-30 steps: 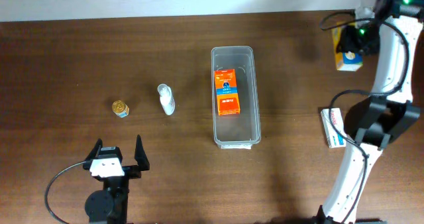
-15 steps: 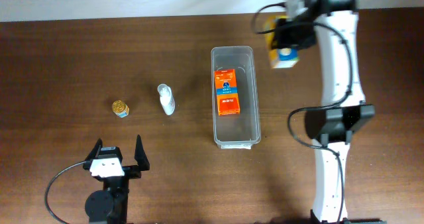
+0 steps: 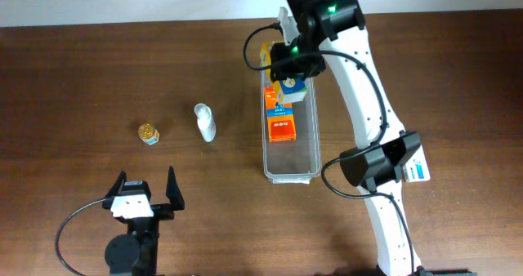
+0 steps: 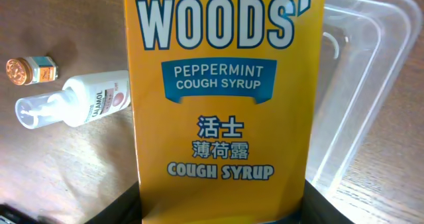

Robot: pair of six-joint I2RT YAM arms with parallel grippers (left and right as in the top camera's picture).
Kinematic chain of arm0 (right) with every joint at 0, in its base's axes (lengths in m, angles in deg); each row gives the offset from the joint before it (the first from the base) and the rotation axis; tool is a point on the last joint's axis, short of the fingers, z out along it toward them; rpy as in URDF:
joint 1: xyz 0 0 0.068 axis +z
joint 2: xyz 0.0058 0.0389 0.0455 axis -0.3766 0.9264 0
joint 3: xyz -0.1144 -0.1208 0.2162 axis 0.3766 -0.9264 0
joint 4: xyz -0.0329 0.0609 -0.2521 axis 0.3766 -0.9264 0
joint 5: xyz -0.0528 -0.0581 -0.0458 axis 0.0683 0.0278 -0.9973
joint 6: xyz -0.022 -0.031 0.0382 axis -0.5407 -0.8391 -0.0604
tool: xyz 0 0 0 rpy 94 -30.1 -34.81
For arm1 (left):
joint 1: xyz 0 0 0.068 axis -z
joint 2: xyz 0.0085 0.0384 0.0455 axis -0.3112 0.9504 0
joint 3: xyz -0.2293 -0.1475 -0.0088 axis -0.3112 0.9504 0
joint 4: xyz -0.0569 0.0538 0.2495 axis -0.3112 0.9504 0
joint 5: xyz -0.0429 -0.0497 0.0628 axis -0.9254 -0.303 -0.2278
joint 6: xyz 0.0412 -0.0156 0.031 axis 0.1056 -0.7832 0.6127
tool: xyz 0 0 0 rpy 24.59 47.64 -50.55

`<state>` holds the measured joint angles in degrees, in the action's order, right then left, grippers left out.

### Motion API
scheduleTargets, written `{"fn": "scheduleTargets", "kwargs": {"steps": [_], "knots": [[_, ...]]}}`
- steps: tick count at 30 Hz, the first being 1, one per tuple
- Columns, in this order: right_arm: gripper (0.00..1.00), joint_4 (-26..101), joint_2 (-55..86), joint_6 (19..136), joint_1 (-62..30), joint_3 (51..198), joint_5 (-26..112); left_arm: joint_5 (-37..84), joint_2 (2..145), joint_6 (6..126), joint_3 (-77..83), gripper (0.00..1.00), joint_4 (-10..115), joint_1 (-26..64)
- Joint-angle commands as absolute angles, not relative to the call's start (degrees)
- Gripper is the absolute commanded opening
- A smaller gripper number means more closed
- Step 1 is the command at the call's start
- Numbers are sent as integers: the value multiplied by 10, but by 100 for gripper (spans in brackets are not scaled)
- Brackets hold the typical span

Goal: Pack container
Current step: 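Lift the yellow box and carry it over the container, then lower the yellow box into the container beside the orange box, release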

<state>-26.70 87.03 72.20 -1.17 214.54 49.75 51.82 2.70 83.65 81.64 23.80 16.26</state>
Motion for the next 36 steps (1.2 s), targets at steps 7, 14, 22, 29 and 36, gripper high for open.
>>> {"fn": "scheduleTargets", "kwargs": {"steps": [7, 14, 22, 29, 36], "knots": [[48, -271, 840, 794, 10, 2145, 418, 514, 24, 845, 820, 99, 237, 160], [45, -270, 840, 827, 12, 2054, 418, 514, 24, 845, 820, 99, 237, 160], [46, -229, 840, 827, 12, 1967, 418, 514, 24, 845, 820, 99, 237, 160], [46, -193, 841, 828, 12, 1913, 421, 514, 24, 845, 820, 99, 237, 160], [46, -158, 841, 830, 12, 1867, 434, 514, 24, 845, 820, 99, 237, 160]]}}
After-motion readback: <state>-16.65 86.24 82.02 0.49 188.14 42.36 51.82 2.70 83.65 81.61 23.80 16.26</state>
